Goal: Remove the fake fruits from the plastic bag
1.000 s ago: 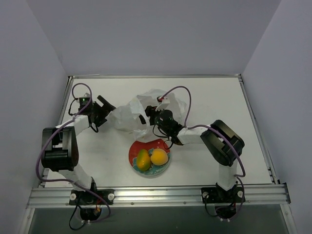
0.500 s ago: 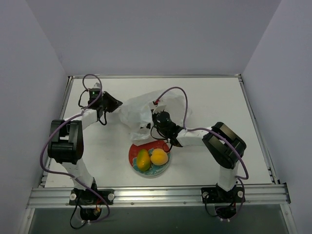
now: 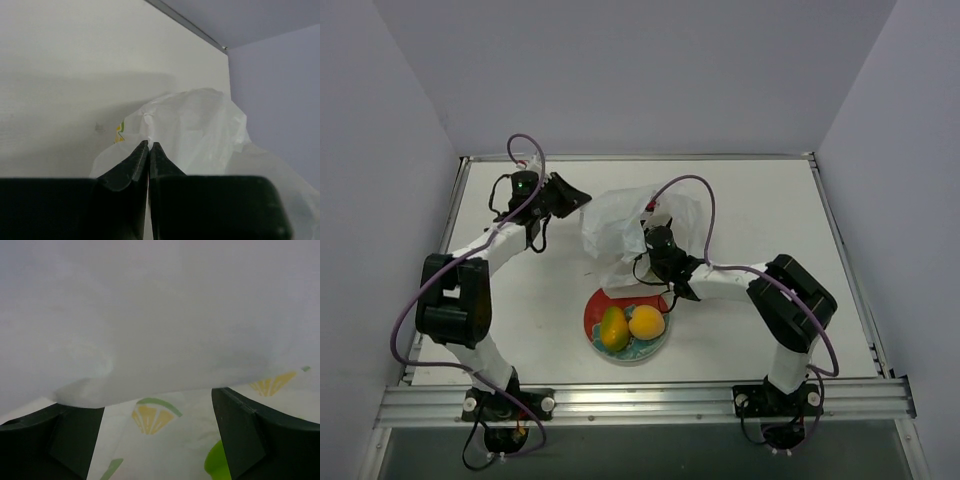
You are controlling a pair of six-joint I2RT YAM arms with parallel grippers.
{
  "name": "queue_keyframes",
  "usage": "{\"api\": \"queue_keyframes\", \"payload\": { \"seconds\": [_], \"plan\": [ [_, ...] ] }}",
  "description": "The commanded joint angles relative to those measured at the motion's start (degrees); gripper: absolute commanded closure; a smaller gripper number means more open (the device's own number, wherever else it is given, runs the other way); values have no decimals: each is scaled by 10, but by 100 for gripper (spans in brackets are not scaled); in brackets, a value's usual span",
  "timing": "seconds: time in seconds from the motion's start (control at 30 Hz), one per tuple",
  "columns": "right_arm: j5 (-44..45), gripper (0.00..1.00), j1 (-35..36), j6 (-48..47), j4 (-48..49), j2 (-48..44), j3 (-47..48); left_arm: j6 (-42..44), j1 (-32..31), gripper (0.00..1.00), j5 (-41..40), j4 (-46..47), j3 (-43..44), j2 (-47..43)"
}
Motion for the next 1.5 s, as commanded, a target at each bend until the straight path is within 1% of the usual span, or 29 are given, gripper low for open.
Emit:
{"api": "queue_keyframes", "payload": {
  "seconds": [0.0,0.13,0.27,0.33,0.37,0.43,0.47,0.5,0.57,0.67,0.8,1.0,1.03,1.1,1.13,1.17,1.23,1.27,1.3,1.33,1.43,1.47],
  "plan": [
    [66,19,-9,17,-36,11,22,16,7,97,7,0,15,17],
    [107,23,-13,21,-73,0,16,18,14,98,-14,-8,-3,16],
    [128,20,-12,4,-135,-32,20,23,19,98,-59,-15,-37,14],
    [138,20,-12,-3,-164,-53,26,15,22,94,-76,4,-52,18],
    [146,20,-12,-3,-196,-58,29,4,24,92,-79,25,-64,25],
    [154,19,-13,9,-249,-64,37,-5,27,92,-87,54,-71,34],
    [156,19,-13,15,-257,-64,35,-14,28,92,-91,63,-71,47],
    [156,19,-14,32,-258,-64,29,-19,28,95,-92,74,-67,55],
    [158,19,-16,45,-258,-49,16,-45,27,98,-82,111,-59,86],
    [160,18,-20,60,-258,-18,23,-72,27,98,-66,158,-51,117],
    [153,13,-31,69,-257,36,52,-76,27,98,-63,176,-57,125],
    [149,13,-38,81,-259,87,98,-79,27,98,-63,200,-70,124],
    [148,16,-38,80,-261,96,100,-79,26,98,-66,202,-71,123],
    [152,27,-38,78,-260,99,103,-80,26,98,-67,208,-72,125],
    [154,33,-37,74,-254,93,99,-82,26,98,-66,211,-72,127],
    [154,45,-37,71,-239,87,96,-85,27,98,-67,214,-68,131],
    [143,55,-35,38,-205,63,87,-91,28,98,-68,219,-63,137],
    [135,56,-35,22,-200,56,88,-97,27,98,-68,224,-58,143],
    [126,59,-33,-9,-199,49,91,-98,27,98,-68,225,-50,146],
    [119,66,-33,-24,-203,35,100,-98,28,98,-69,223,-44,148],
    [97,73,-37,-60,-205,-2,103,-98,29,98,-76,218,-26,153],
    [89,73,-37,-65,-205,-13,101,-97,28,98,-77,217,-21,156]
  ]
}}
